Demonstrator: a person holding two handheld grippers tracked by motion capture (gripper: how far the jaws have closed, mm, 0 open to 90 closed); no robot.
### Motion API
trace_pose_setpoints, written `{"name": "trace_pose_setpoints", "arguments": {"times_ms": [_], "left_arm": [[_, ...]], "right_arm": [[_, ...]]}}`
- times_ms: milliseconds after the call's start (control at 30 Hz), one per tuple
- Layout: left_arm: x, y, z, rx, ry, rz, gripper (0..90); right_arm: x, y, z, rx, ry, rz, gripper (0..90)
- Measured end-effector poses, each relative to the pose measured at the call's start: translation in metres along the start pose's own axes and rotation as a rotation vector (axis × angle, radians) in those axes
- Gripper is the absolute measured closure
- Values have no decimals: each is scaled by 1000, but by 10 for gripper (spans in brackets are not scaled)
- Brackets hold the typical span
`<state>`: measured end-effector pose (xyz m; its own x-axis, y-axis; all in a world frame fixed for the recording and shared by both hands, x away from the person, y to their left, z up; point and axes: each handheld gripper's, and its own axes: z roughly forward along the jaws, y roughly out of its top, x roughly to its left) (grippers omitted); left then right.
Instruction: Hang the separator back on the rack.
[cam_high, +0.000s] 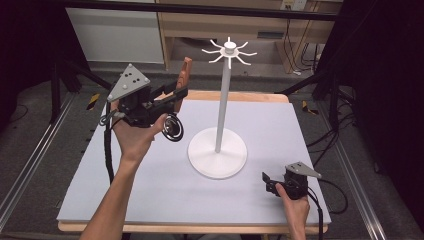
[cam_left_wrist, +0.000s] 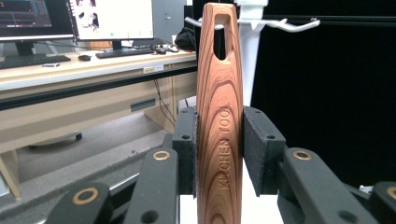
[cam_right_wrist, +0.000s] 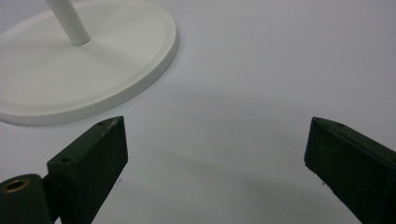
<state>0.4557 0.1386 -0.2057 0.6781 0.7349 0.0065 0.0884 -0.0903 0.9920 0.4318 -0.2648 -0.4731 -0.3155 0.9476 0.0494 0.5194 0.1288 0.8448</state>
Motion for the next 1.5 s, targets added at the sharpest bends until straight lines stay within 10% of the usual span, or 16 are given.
{"name": "trace_pose_setpoints", "arguments": {"times_ms": [1500], "left_arm": [[-24, 14, 28, 1, -2, 66, 676]], "right_arm": [[-1, 1, -1, -4, 2, 2, 66]]}}
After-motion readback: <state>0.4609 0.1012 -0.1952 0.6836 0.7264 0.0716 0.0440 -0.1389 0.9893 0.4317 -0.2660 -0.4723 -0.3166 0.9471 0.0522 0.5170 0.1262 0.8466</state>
